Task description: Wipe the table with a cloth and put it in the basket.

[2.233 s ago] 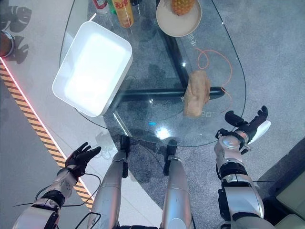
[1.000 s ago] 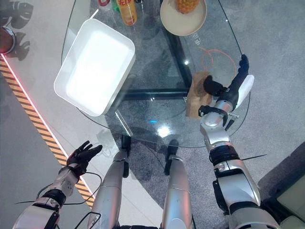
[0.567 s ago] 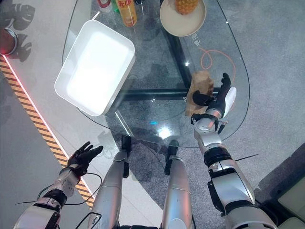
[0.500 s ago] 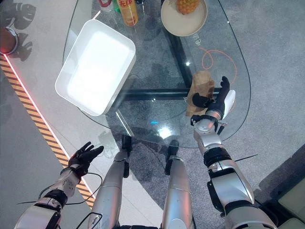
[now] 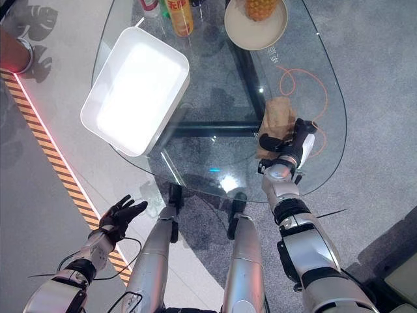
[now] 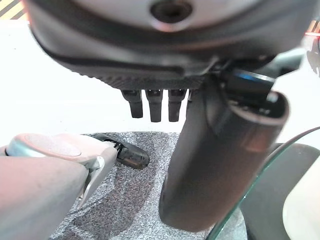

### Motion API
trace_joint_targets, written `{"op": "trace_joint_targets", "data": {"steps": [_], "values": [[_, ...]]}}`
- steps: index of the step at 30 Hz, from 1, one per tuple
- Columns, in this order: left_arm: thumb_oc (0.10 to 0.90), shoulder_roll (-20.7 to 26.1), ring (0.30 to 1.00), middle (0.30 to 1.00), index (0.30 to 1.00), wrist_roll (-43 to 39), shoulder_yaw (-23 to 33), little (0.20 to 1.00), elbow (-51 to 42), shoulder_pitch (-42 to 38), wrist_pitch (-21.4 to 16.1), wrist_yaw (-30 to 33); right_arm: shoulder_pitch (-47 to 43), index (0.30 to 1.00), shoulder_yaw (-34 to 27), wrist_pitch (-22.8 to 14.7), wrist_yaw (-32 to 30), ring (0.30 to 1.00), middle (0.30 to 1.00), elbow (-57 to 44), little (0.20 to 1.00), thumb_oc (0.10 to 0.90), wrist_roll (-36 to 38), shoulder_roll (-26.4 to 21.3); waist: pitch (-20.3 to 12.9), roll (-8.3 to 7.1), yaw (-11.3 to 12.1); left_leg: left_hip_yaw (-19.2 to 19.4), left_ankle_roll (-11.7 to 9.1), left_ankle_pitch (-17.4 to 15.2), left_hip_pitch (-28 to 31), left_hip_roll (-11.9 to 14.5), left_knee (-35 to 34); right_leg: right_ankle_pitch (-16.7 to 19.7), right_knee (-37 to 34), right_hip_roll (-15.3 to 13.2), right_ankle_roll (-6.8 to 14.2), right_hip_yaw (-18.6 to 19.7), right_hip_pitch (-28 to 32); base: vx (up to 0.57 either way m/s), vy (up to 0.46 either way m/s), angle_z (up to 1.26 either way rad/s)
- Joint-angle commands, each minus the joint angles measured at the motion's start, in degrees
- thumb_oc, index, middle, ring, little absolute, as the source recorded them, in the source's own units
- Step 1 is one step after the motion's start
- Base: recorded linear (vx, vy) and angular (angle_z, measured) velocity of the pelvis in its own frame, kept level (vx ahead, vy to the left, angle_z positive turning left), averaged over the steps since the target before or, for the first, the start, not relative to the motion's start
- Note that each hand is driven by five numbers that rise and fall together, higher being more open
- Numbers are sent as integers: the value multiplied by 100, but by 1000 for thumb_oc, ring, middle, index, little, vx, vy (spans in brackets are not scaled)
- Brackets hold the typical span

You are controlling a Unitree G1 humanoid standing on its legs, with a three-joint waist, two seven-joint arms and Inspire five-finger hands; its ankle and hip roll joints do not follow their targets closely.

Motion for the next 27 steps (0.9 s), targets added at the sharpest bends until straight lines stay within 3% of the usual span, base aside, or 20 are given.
{"op": "trace_joint_targets", "data": {"steps": [1,13,27], "values": [[800,-57,900,900,900,128,-36,900,191,-63,-262,137,-253,900,-116,-200,-16,900,900,38,900,800,105,-140,-108,98,39,393,433,-807,19,-495,694,436,-685,348,-96,-41,211,0,0,0],[800,-139,900,900,900,86,-39,900,83,51,-329,215,84,900,-229,-474,-361,900,900,-697,900,800,188,96,-108,54,-38,425,433,-792,51,-481,651,446,-698,390,-90,-11,224,0,0,0],[800,-170,900,900,900,34,-8,900,-53,147,-397,313,724,900,-146,-363,-563,900,900,-1562,900,800,-10,316,-108,-72,-164,468,454,-766,98,-462,575,518,-844,457,-87,21,290,0,0,0]]}}
